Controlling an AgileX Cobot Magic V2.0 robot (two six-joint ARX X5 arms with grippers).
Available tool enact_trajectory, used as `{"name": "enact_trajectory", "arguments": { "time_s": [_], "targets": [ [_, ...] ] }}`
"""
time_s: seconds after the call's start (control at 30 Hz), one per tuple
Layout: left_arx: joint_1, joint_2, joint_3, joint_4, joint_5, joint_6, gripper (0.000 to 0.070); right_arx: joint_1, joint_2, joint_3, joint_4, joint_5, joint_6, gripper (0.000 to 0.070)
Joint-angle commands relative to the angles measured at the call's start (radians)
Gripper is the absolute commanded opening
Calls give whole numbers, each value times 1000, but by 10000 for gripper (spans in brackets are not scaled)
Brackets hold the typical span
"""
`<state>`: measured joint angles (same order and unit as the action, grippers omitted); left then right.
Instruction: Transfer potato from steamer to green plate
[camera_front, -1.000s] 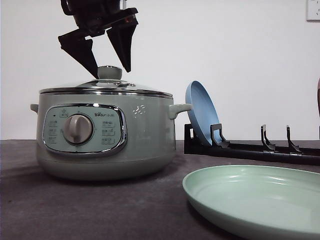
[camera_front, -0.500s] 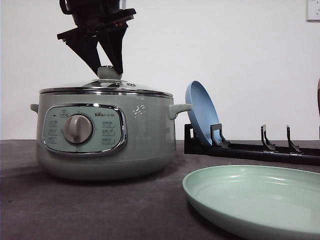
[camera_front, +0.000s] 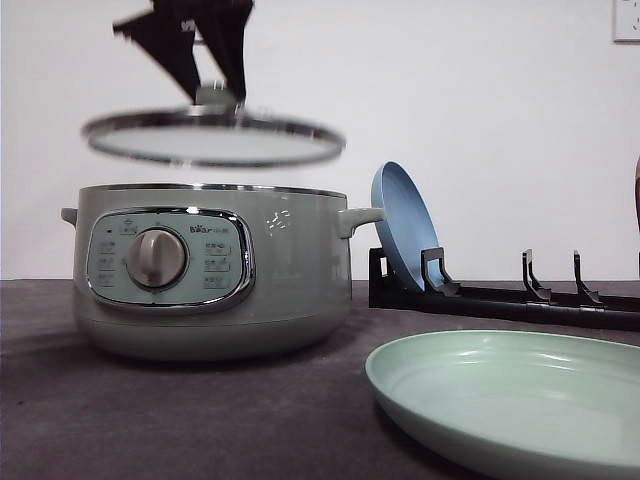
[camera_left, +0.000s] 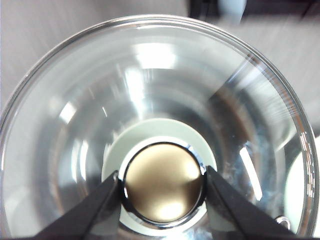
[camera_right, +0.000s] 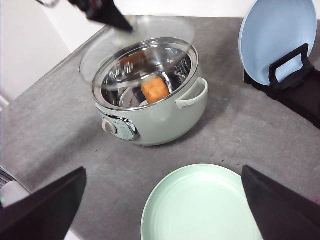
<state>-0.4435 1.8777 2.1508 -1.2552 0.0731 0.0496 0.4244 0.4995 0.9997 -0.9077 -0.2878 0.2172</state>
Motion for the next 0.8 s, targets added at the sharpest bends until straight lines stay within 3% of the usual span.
{"name": "enact_trajectory", "arguments": {
  "time_s": [0.0,0.43,0.77],
  "targets": [
    [-6,-7,74,12,-1,-14,3,3,2,17,9,0,11,629],
    [24,-7,127,-9,-3,-2,3,3,2,17,9,0,11,629],
    [178,-7,127,-29,-3,10,3,3,2,17,9,0,11,629]
  ]
}}
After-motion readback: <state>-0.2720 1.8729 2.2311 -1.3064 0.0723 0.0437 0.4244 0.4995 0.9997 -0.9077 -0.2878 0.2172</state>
